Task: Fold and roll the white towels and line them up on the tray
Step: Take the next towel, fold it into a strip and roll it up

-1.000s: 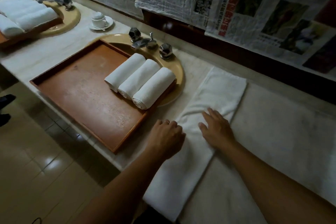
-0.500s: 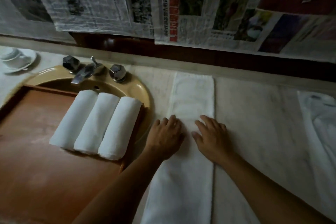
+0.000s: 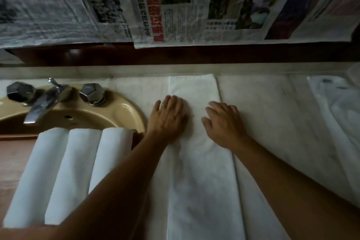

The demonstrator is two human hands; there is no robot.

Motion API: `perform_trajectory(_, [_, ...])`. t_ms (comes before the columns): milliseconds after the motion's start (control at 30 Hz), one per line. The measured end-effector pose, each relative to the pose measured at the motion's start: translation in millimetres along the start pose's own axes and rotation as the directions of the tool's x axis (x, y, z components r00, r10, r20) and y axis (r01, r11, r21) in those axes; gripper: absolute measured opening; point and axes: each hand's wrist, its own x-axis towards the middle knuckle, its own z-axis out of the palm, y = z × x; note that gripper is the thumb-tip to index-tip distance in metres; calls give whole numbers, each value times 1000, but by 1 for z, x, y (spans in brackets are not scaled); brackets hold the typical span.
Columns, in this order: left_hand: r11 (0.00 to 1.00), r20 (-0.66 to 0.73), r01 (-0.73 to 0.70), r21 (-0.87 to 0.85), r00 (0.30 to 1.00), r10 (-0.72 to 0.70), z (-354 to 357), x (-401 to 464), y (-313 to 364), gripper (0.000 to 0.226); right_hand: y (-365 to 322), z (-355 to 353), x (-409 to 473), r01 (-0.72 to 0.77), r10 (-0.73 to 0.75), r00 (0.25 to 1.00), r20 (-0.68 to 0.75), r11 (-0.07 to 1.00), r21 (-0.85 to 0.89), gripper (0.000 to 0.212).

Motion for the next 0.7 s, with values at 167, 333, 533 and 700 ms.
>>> perform_trajectory(167, [1000, 44, -6, 7, 999, 6, 7, 25, 0, 75, 14, 11, 19, -47, 47, 996, 73, 999, -3, 77])
perform_trajectory(333, [1000, 1, 16, 4, 1000, -16, 13, 52, -17, 77, 37, 18, 45, -59, 61, 992, 108, 998, -17, 82])
perform_trajectory(533, [990, 13, 128, -51, 992, -128, -8, 42, 8, 68, 30, 10, 24, -91, 90, 995, 33, 994, 57, 70])
perform_trajectory(700, [991, 22, 37, -127, 999, -35, 22, -1, 15, 71, 45, 15, -7, -31, 30, 992, 126, 999, 10, 83])
